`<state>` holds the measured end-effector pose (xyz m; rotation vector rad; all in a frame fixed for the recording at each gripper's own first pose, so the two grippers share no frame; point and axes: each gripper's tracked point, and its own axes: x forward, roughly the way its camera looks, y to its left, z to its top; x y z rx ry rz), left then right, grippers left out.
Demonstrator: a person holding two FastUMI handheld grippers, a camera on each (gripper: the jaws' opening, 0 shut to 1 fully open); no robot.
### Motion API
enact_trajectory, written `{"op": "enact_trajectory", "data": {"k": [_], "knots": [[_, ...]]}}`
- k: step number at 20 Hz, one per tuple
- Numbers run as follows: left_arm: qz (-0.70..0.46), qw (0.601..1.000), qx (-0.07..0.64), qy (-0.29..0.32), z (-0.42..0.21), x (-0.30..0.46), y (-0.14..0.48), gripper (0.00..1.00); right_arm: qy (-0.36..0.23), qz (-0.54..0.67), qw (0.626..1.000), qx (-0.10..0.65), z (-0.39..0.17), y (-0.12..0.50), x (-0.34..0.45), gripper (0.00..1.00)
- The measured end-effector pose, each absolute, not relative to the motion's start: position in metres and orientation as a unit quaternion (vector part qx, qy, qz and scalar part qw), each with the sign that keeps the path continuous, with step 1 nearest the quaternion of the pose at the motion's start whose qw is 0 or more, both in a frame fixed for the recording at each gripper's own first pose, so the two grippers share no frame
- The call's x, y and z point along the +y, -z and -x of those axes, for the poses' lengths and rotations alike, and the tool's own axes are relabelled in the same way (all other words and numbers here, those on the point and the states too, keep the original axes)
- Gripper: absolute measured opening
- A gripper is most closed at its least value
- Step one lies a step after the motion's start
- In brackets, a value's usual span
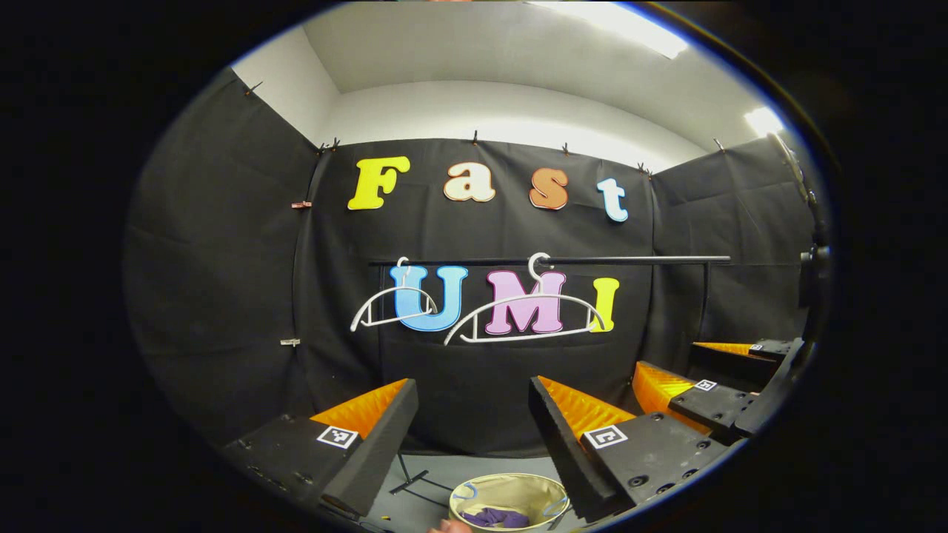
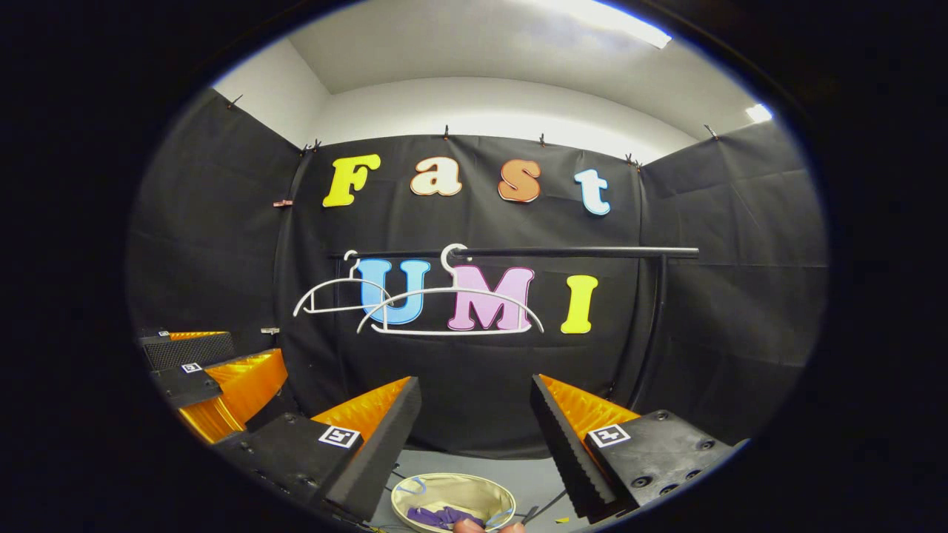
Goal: Grasp the clothes on the hanger with both hands and then place them into the laundry hamper below.
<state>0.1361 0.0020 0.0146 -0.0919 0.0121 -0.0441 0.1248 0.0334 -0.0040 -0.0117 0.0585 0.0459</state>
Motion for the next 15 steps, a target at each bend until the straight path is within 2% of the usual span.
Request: {"op": "enact_trajectory", "data": {"k": [15], "knots": [[0.045,0.999,0.01,0.03,-0.1435,0.0011,-0.0135,0.95,-0.023,0.009,0.999,0.029,-0.1338,0.0047,0.036,0.96]]}}
